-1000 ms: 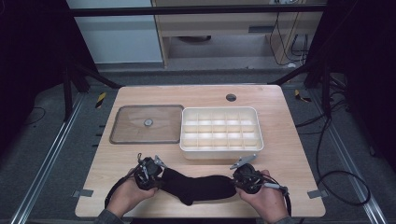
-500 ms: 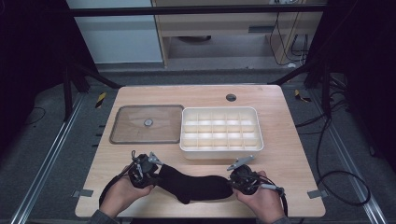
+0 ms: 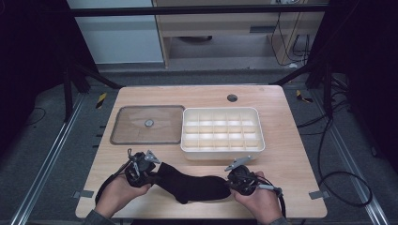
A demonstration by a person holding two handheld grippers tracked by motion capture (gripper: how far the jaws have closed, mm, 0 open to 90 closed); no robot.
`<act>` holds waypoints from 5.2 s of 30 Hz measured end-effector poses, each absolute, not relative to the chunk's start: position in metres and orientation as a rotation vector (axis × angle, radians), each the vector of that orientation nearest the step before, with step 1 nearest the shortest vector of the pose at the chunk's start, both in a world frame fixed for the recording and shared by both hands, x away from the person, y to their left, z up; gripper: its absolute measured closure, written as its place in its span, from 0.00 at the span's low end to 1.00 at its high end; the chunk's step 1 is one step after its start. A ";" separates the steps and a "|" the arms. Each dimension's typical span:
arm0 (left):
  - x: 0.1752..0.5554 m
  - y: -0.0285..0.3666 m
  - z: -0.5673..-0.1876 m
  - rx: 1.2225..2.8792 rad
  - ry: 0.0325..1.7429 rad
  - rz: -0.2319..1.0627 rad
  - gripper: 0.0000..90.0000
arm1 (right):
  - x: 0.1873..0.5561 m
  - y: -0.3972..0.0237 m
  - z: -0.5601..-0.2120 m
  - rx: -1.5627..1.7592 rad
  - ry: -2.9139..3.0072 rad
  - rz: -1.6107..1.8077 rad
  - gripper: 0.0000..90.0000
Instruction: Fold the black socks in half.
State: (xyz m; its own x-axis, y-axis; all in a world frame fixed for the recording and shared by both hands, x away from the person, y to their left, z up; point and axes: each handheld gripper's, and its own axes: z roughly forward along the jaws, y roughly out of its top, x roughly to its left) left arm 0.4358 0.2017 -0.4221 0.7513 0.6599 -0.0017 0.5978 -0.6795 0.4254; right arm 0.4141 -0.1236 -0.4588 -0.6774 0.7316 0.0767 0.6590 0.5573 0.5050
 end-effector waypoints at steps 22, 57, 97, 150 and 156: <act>0.430 0.197 -0.399 2.526 0.902 0.204 0.87 | 0.416 -0.107 -0.461 1.171 2.669 0.781 0.96; 0.408 0.103 -0.395 2.487 0.659 0.091 0.87 | 0.419 -0.103 -0.472 1.226 2.669 0.867 0.96; 0.410 0.066 -0.445 2.477 0.704 0.043 0.84 | 0.412 -0.120 -0.472 1.271 2.625 0.927 0.80; 0.404 0.126 -0.445 2.507 0.904 0.255 0.12 | 0.429 -0.095 -0.439 1.285 2.559 0.848 0.63; 0.403 0.128 -0.448 2.511 0.903 0.245 0.14 | 0.431 -0.096 -0.441 1.291 2.557 0.841 0.63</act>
State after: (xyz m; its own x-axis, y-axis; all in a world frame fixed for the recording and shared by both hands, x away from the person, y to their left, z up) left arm 0.4028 0.1279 -0.4482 0.7687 0.6395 0.0122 0.5579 -0.6797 0.4761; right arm 0.4305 -0.0964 -0.4405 -0.6160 0.7802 0.1092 0.6925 0.4702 0.5471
